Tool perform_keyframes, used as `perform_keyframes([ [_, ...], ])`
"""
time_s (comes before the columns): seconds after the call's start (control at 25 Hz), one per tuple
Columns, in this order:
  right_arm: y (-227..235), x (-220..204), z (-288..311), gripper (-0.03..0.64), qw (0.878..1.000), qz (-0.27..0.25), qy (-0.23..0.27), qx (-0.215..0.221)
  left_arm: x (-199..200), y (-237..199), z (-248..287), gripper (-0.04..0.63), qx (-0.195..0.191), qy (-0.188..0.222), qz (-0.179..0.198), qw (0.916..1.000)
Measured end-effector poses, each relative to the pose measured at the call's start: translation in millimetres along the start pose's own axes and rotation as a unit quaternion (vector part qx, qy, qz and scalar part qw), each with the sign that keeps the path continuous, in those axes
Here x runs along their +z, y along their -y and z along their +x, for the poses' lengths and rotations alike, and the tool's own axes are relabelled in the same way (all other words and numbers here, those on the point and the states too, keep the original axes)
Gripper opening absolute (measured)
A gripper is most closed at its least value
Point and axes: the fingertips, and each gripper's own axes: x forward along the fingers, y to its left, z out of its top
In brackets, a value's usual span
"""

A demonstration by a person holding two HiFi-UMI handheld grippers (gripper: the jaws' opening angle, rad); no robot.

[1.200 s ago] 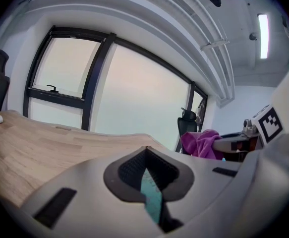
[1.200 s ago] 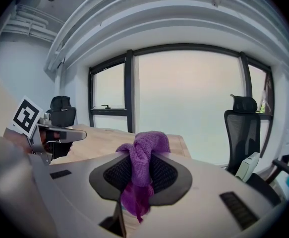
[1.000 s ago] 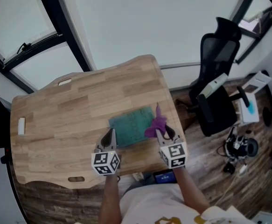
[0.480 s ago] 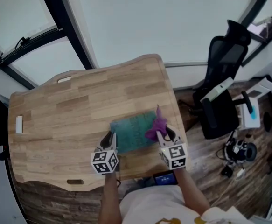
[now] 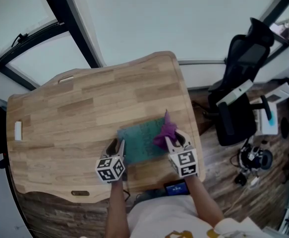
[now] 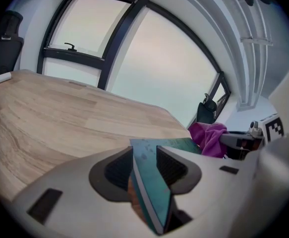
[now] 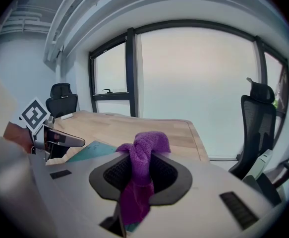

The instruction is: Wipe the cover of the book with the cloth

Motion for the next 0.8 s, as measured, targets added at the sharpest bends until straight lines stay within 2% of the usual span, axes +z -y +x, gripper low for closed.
perform_keyframes([
  [0.44,3.6,-5.7,27.4,0.075,1.0,-0.003,-0.019,0.008,-14.9,-2.4,15.8,0.126,-0.021,-0.036,-0.024,0.9989],
  [0.8,3.9,-10.3,44.1,0.075,0.999,-0.011,-0.048,0.019,-15.7,-2.0,19.0,0.126,-0.049,-0.035,-0.045,0.9972],
])
